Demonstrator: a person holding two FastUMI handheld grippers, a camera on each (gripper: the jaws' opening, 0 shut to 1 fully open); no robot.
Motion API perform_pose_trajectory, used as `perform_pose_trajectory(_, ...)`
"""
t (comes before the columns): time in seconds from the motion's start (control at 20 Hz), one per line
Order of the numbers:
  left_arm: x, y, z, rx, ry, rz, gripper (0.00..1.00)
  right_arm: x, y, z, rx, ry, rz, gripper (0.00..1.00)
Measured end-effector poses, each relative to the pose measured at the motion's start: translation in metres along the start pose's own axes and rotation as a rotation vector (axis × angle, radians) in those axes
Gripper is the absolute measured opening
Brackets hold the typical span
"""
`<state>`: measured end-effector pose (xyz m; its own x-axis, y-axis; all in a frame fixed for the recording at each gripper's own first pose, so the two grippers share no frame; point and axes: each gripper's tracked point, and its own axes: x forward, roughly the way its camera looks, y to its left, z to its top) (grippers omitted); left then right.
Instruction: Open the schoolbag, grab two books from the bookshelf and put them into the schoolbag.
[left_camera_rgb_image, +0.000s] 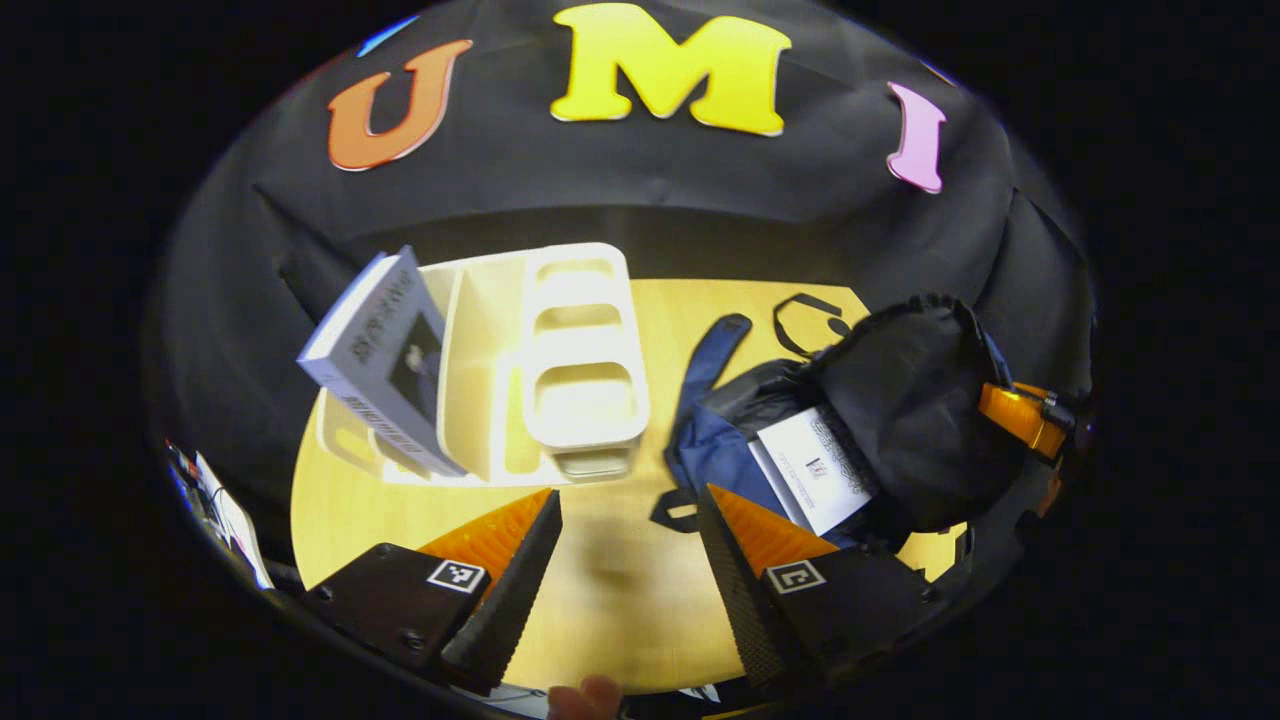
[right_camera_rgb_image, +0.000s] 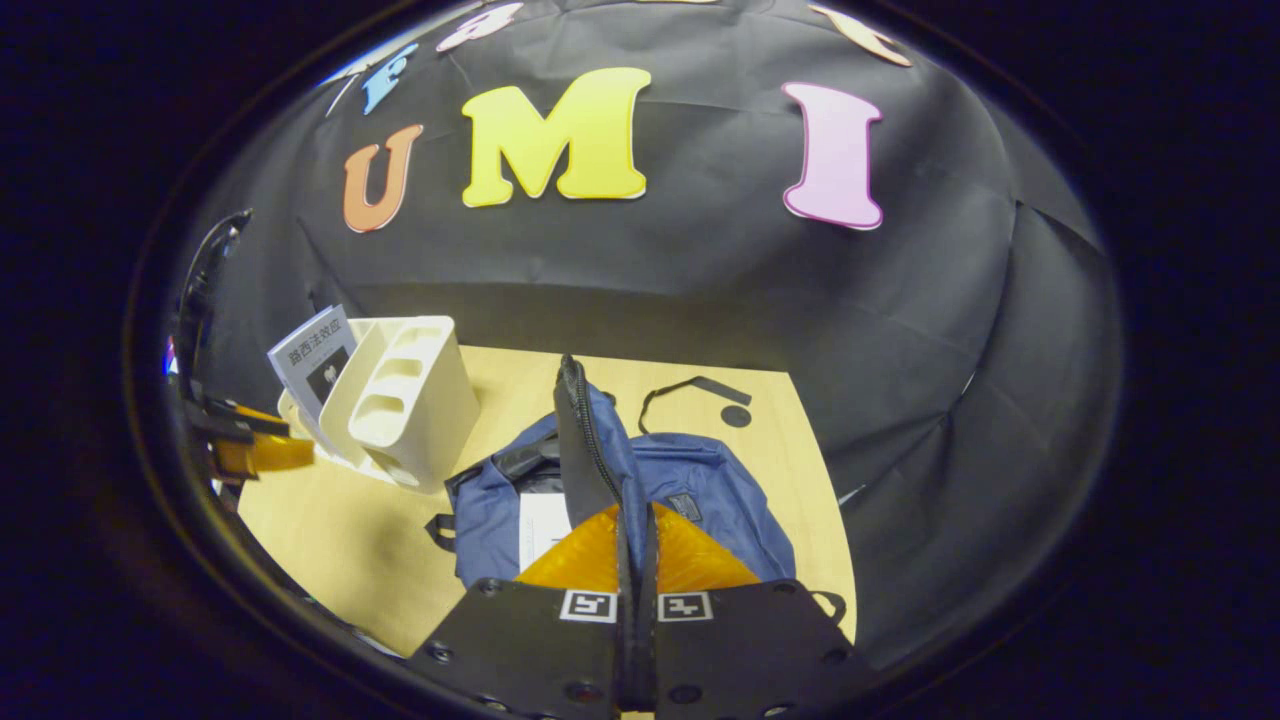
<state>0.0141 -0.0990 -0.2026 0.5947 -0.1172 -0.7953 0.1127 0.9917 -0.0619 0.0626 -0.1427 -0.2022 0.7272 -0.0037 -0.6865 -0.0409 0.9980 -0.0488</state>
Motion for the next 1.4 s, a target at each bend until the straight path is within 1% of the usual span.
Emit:
perform_pose_trajectory(0.05,-0.01,0.019,0.008,-0.006,-0.018,0.03,0.86,-0.001,0.0,0.0,-0.003,-0.002,-0.001,0.0)
perform_pose_trajectory(0.1,-0.018,0.04,0.017,-0.002,-0.043,0.061,0.95,-0.002,0.001,-0.001,-0.003,-0.003,0.0,0.0)
perform_pose_trajectory(0.15,-0.026,0.059,0.029,0.008,-0.076,0.089,0.85,-0.003,0.003,0.0,-0.002,-0.003,0.002,0.0)
perform_pose_trajectory(0.25,-0.039,0.097,0.053,0.017,-0.129,0.151,0.86,-0.004,0.003,0.001,0.004,-0.004,0.005,0.0)
perform_pose_trajectory(0.3,-0.044,0.114,0.061,0.017,-0.144,0.181,0.9,-0.005,0.004,0.0,0.008,-0.005,0.006,0.0)
perform_pose_trajectory(0.4,-0.056,0.143,0.082,0.007,-0.164,0.206,0.92,-0.006,0.004,0.003,0.011,-0.008,0.005,0.0)
perform_pose_trajectory(0.5,-0.056,0.155,0.099,-0.023,-0.174,0.188,0.91,-0.007,0.003,0.004,0.014,-0.009,0.003,0.0)
perform_pose_trajectory(0.65,-0.044,0.165,0.116,-0.085,-0.156,0.136,0.93,-0.01,0.0,0.007,0.014,-0.007,-0.002,0.0)
perform_pose_trajectory(0.7,-0.04,0.169,0.123,-0.099,-0.146,0.122,0.93,-0.01,-0.002,0.007,0.013,-0.007,-0.004,0.03)
perform_pose_trajectory(0.75,-0.036,0.174,0.128,-0.113,-0.134,0.106,0.93,-0.01,-0.004,0.008,0.013,-0.005,-0.004,0.0)
perform_pose_trajectory(0.85,-0.022,0.181,0.136,-0.13,-0.101,0.084,0.93,-0.01,-0.007,0.009,0.023,0.001,-0.004,0.0)
perform_pose_trajectory(0.95,-0.008,0.19,0.14,-0.126,-0.053,0.082,0.95,-0.009,-0.011,0.01,0.038,0.008,-0.003,0.0)
perform_pose_trajectory(1.0,-0.001,0.193,0.141,-0.118,-0.027,0.081,0.97,-0.008,-0.013,0.009,0.045,0.012,-0.005,0.0)
perform_pose_trajectory(1.1,0.016,0.196,0.139,-0.103,0.027,0.069,0.98,-0.006,-0.016,0.008,0.049,0.02,-0.007,0.0)
perform_pose_trajectory(1.25,0.042,0.195,0.125,-0.105,0.154,0.029,0.98,-0.007,-0.018,0.008,0.045,0.025,-0.011,0.0)
perform_pose_trajectory(1.4,0.065,0.2,0.11,-0.118,0.255,0.015,0.98,-0.008,-0.022,0.006,0.047,0.031,-0.019,0.0)
